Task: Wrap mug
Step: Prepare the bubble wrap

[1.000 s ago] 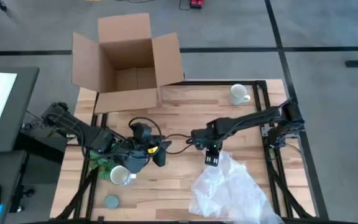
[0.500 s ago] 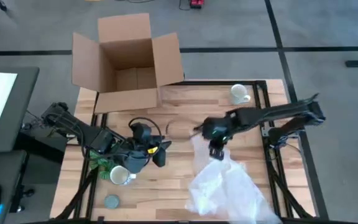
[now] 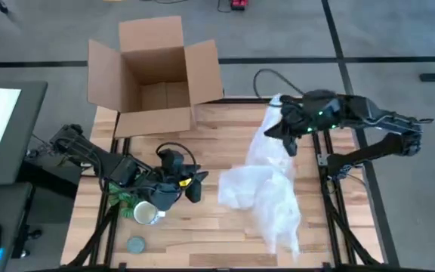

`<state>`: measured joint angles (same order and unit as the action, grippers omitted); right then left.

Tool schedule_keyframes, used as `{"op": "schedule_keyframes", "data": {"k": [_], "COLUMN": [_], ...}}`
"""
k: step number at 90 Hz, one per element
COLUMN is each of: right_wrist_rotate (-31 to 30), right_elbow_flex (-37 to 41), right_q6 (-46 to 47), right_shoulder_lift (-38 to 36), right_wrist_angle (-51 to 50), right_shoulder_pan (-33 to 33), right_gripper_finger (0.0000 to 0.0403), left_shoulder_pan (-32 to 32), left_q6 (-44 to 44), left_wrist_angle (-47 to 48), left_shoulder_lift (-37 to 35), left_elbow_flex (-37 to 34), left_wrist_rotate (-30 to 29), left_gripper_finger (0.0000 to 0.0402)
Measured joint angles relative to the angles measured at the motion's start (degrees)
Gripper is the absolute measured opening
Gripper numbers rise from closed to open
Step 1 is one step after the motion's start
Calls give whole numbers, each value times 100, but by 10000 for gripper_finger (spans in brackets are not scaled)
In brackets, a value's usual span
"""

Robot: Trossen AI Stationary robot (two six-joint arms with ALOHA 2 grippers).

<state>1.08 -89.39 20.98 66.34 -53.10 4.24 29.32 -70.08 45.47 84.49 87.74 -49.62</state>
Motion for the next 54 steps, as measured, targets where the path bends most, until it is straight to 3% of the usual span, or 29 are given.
{"op": "schedule_keyframes", "data": {"k": [14, 34, 54], "right_wrist_rotate": [42, 963, 888], "right_elbow_flex": [-740, -1507, -1254], "right_q6": [-252, -421, -301], "right_shoulder_lift": [49, 34, 215], "right_wrist_angle": [446, 779, -1196], "right_shoulder_pan": [-147, -474, -855], "right_gripper_finger": [0, 0, 0], "left_shoulder_pan": [0, 0, 0], "left_q6": [-4, -39, -41], "left_wrist_angle": [2, 2, 6], "left_shoulder_lift": [0, 0, 0], "left_elbow_flex": [0, 0, 0], "left_wrist_rotate": [-1, -1, -1], "left_gripper_finger": [177, 177, 177]}}
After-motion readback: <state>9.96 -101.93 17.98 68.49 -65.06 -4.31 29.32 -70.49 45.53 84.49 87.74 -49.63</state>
